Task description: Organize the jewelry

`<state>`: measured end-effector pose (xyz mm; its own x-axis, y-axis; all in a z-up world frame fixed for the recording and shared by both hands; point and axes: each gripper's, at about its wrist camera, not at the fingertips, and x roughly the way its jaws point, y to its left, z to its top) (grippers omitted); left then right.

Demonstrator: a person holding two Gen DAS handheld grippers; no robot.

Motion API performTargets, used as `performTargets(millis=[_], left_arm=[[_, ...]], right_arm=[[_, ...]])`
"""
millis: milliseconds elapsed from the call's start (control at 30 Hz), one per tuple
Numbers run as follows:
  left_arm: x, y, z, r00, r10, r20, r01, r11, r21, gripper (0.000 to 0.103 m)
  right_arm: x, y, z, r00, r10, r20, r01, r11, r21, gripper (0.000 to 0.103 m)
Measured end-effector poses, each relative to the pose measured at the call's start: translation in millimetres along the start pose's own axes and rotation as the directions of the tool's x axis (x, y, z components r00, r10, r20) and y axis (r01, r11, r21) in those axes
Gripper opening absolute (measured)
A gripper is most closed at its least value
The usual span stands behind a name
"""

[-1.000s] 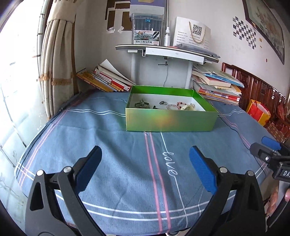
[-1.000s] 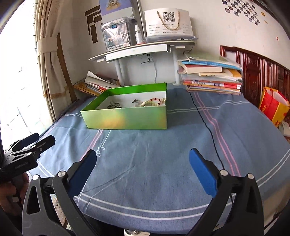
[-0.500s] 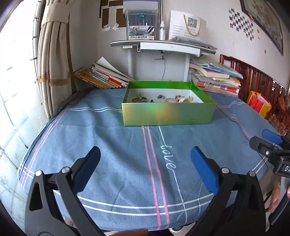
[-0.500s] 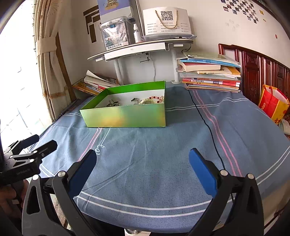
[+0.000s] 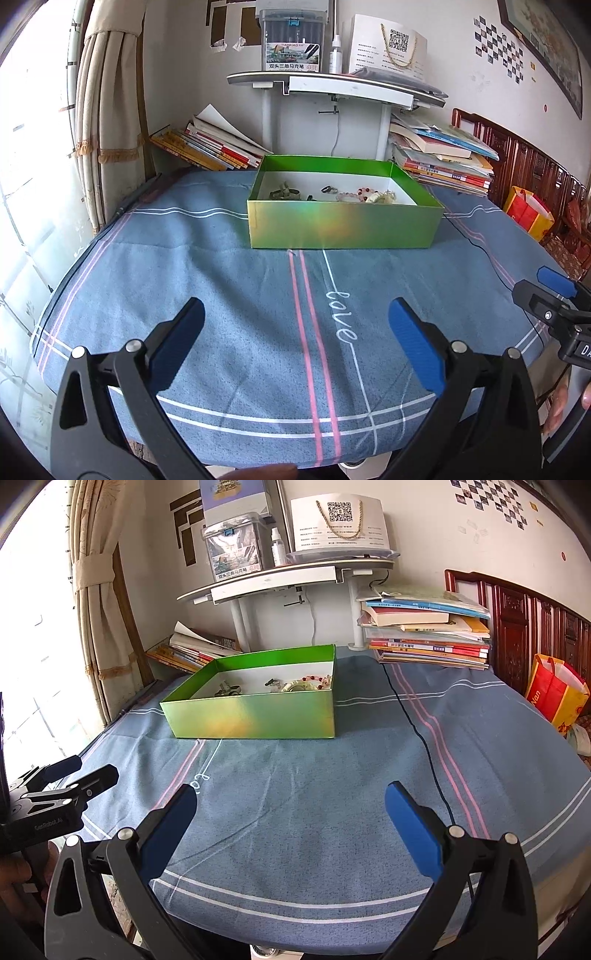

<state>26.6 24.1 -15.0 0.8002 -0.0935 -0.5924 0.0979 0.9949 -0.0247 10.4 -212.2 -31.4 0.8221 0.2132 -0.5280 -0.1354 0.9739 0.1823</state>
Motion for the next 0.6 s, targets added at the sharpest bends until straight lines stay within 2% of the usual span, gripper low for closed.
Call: performTargets(millis=[600], left_arm=[[-1.1, 1.2, 0.7, 1.0, 0.004, 0.004, -0.004, 1.0, 0.001, 0.099]], right_arm=[[2.6, 4.4, 0.3, 1.0, 0.0, -0.003, 0.0, 1.0, -0.014, 0.1]])
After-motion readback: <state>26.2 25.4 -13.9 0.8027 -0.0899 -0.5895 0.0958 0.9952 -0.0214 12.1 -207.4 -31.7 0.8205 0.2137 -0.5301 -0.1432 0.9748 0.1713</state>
